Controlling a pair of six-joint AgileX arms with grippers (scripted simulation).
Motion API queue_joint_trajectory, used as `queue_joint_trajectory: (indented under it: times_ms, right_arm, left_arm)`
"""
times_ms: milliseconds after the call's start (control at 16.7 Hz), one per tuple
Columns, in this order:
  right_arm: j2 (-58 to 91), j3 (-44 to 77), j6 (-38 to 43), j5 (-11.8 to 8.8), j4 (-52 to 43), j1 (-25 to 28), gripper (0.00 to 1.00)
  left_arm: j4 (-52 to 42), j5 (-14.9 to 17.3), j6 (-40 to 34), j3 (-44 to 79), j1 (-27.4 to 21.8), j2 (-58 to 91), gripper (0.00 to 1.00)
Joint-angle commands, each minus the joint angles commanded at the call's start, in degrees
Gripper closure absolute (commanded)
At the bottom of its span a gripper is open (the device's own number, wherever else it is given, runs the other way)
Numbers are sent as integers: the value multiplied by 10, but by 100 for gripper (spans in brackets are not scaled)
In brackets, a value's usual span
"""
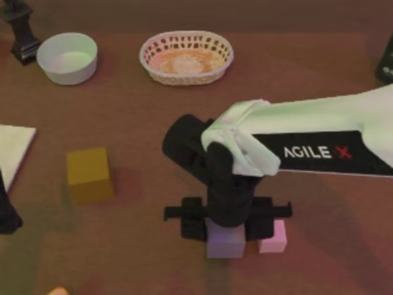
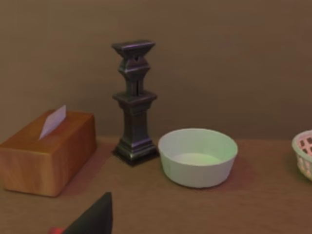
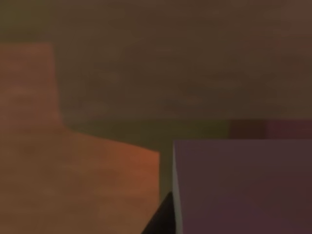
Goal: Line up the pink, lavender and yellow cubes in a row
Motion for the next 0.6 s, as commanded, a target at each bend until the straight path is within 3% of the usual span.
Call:
queue_joint_trajectory:
  times_ms: [540, 600]
  right_arm:
    - [0, 0, 0, 0, 0, 0, 2]
    - [0, 0, 0, 0, 0, 0, 0]
  left_arm:
    - [0, 0, 0, 0, 0, 0, 0]
    - [0, 0, 0, 0, 0, 0, 0]
